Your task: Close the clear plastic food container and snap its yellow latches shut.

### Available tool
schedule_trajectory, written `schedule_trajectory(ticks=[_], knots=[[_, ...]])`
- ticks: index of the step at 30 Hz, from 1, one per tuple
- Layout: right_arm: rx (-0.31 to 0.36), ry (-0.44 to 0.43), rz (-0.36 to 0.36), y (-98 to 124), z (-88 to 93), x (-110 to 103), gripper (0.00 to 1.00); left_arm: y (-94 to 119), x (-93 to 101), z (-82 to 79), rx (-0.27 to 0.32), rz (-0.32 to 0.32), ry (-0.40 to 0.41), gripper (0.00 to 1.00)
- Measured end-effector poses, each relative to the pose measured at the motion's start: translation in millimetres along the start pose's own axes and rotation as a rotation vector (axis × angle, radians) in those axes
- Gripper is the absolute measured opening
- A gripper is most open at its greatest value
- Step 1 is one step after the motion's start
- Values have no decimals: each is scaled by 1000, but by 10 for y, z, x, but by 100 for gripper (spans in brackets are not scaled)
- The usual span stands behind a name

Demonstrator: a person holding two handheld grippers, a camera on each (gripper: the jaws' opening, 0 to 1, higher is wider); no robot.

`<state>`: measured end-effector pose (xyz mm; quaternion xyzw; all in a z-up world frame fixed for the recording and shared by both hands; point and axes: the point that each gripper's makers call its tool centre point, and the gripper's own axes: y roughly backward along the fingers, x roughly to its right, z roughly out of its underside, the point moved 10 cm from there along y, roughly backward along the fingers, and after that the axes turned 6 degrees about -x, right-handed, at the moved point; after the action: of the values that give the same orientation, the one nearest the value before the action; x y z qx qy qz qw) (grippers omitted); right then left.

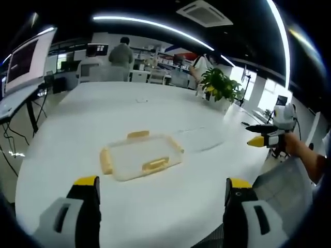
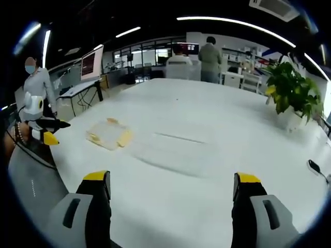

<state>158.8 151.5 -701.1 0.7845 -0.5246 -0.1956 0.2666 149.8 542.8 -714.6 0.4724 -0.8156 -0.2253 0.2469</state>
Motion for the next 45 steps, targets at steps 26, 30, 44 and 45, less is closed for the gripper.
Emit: schedule_trajectory(ticks=[26, 30, 44, 45], knots=[[30, 58, 52, 45, -115, -49, 93, 13, -66, -77, 22, -16, 0, 99], [88, 94, 61, 50, -263, -58, 94, 20, -146, -135, 20, -44, -39, 99], [83, 439, 37, -358, -850, -276, 95, -15, -702, -388, -65, -151, -226, 98], [77, 465, 35, -392, -875, -296, 95, -19, -738, -410, -76, -161, -255, 98]])
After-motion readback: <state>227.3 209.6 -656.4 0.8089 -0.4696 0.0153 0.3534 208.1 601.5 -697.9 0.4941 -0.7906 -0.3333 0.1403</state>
